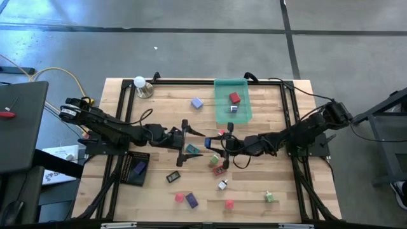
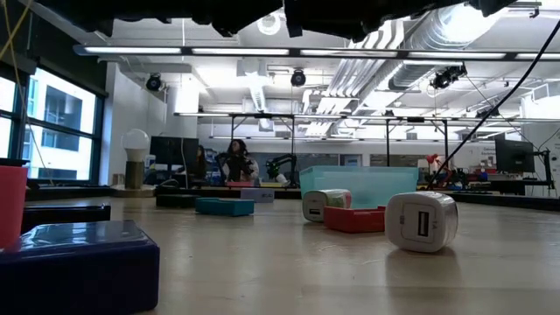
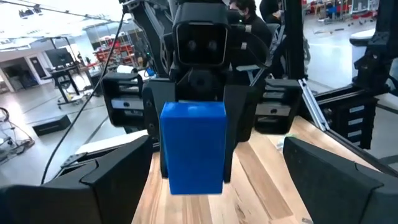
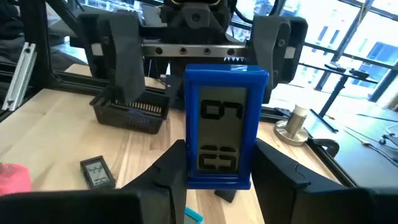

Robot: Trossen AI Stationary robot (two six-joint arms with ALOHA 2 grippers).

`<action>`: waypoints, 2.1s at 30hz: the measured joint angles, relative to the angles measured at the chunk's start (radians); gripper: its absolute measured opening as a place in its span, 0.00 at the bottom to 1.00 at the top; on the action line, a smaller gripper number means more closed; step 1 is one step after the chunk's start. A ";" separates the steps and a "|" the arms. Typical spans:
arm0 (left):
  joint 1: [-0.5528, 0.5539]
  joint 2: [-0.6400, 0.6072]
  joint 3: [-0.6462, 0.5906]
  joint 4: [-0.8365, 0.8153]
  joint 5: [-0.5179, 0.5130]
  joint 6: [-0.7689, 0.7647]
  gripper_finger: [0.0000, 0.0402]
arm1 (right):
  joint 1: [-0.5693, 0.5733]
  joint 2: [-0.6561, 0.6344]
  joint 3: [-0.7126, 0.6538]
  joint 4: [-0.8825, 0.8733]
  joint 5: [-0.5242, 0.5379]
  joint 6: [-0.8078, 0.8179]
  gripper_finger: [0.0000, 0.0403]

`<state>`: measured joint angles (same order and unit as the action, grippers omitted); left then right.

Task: Pick & Place Office items
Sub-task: Put the top blue digital timer into the black bin

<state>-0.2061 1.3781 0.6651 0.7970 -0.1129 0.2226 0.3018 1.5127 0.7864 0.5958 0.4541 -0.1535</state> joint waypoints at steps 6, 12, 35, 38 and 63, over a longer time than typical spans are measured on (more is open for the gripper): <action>0.026 0.000 0.000 0.014 0.000 -0.010 0.88 | -0.030 0.000 0.000 0.000 -0.065 0.000 0.32; 0.041 0.033 0.000 0.057 0.005 -0.029 0.88 | -0.041 0.000 0.000 0.001 -0.066 -0.007 0.32; 0.041 0.092 0.000 0.152 -0.004 -0.085 0.63 | -0.049 0.000 0.000 -0.014 -0.092 0.000 0.32; 0.041 0.092 0.000 0.152 -0.024 -0.117 0.54 | -0.049 0.000 0.000 -0.016 -0.089 0.000 0.32; 0.030 -0.095 0.000 -0.285 -0.031 -0.404 0.36 | -0.048 0.001 0.002 -0.118 -0.115 0.042 0.84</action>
<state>-0.1763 1.2831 0.6655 0.5122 -0.1442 -0.1814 0.2535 1.5135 0.7879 0.4777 0.3393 -0.1116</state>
